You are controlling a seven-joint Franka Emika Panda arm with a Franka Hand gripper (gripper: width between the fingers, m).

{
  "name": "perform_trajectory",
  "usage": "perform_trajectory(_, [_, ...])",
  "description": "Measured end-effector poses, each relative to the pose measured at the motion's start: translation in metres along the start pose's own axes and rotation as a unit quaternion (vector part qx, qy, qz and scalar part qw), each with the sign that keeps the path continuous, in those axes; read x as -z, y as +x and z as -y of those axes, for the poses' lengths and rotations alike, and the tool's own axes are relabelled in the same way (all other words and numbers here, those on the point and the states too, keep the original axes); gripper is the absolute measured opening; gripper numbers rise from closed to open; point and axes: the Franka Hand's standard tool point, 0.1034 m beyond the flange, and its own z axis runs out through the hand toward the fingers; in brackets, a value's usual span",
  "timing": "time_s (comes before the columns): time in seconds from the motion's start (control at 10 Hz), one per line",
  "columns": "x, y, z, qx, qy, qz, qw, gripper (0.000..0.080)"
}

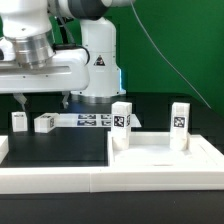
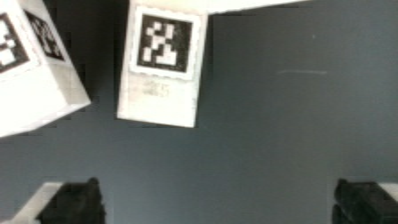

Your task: Assemble square table

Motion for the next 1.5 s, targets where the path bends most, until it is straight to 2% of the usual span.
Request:
perform_trajectory(0.3, [-0.006, 0.001, 0.001, 0.009, 0.0, 0.058, 0.998, 0.0649])
perform_trajectory(0.5, [-0.013, -0.002, -0.006, 0.004, -0.005, 0.131, 0.991, 0.0649])
perform_trajectory(0.7, [-0.014, 0.0, -0.005, 0.005, -0.003, 0.156, 0.988, 0.0649])
perform_trajectory(0.9, [-0.018, 0.0, -0.013, -0.029, -0.009, 0.157, 0.987, 0.0649])
perform_trajectory(1.1, [-0.025, 0.0, -0.019, -0.074, -0.021, 0.172, 0.982, 0.0649])
perform_trajectory(1.5, [-0.027, -0.001, -0.023, -0.073, -0.02, 0.172, 0.982, 0.0649])
